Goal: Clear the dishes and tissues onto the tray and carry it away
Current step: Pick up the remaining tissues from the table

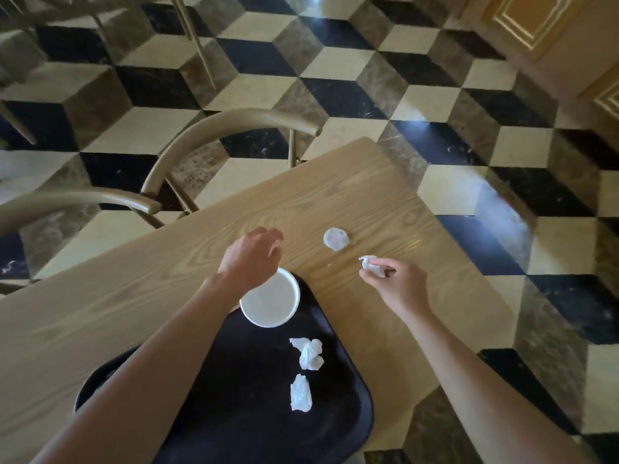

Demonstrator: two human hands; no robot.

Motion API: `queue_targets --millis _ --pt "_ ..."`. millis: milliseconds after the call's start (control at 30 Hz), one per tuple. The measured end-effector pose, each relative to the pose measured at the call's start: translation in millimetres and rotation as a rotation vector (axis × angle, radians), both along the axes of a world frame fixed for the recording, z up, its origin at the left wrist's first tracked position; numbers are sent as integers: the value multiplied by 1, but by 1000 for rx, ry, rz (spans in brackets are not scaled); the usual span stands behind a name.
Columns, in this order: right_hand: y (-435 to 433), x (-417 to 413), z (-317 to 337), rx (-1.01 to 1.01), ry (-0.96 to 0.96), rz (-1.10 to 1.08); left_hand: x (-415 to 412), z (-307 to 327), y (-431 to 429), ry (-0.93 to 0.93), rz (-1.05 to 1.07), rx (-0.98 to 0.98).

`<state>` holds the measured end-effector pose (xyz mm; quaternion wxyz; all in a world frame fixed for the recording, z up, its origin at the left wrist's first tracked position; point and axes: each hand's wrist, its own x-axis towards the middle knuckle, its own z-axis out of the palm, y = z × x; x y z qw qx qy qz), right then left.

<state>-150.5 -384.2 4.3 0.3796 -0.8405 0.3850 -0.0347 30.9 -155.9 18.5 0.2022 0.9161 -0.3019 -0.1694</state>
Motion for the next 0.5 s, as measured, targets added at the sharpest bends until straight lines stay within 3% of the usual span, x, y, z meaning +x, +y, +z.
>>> queue_targets --millis 200,367,500 --pt "-44 36 -37 -165 18 47 37 -64 -45 91 -133 238" --pt "-77 69 -67 -338 -35 169 59 -105 -73 -62 -217 381" --pt "-87 87 -83 -402 -110 245 62 -121 -72 -143 -218 371"
